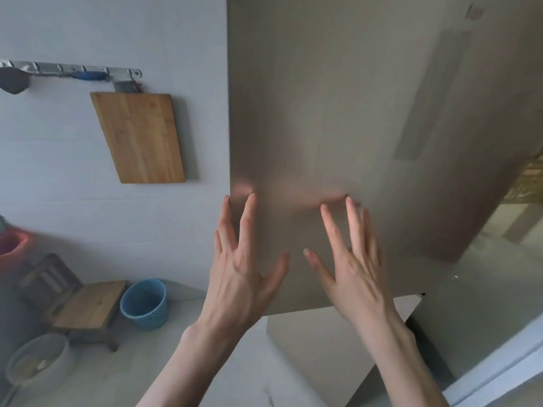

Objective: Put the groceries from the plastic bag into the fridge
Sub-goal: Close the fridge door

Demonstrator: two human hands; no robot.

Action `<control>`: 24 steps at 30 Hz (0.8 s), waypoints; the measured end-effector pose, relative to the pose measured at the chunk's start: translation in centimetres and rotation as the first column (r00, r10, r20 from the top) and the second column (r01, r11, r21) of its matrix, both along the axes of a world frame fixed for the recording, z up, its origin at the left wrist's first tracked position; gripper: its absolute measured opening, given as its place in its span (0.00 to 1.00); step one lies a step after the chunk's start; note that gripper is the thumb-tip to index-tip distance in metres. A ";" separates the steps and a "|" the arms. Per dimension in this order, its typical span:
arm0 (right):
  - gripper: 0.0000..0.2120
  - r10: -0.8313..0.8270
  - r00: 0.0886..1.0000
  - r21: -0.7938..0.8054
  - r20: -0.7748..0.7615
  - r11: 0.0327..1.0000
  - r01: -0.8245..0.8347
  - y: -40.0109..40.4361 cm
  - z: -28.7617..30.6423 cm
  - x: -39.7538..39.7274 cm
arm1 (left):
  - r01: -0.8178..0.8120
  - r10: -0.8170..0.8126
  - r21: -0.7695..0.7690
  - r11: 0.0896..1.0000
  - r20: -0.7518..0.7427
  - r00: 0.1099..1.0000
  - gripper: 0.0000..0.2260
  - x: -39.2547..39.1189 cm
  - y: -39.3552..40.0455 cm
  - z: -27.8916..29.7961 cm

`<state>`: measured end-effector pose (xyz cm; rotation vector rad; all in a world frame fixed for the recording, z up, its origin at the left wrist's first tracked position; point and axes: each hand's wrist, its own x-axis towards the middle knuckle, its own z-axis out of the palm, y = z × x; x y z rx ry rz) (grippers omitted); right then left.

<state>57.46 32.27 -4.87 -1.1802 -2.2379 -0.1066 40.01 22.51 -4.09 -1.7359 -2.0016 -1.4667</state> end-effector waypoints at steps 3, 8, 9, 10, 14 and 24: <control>0.36 -0.034 0.999 0.026 0.015 0.999 0.033 2.6 0.3 -1.3 | 0.020 -0.020 0.018 1.000 0.003 1.000 0.44 -1.8 3.0 -0.1; 0.37 -0.118 0.992 0.057 0.044 0.992 0.116 5.8 0.2 -3.2 | 0.027 -0.026 0.031 0.999 -0.022 0.999 0.45 -4.4 7.9 -0.4; 0.37 -0.134 0.990 0.062 0.051 0.989 0.131 6.4 0.1 -3.5 | 0.030 -0.029 0.026 0.999 -0.026 0.999 0.45 -4.8 8.8 -0.4; 0.37 -0.150 0.987 0.067 0.057 0.987 0.146 7.0 0.2 -3.8 | 0.036 -0.035 0.023 0.999 -0.035 0.999 0.45 -5.3 9.7 -0.4; 0.36 -0.200 0.977 0.099 0.075 0.976 0.193 9.3 0.4 -4.6 | 0.044 -0.043 0.010 0.999 -0.063 0.997 0.44 -7.0 13.0 -0.4; 0.34 -0.284 0.958 0.191 0.034 0.943 0.273 14.4 0.0 -6.2 | 0.078 -0.078 -0.004 0.997 -0.105 0.991 0.41 -10.0 20.4 -0.9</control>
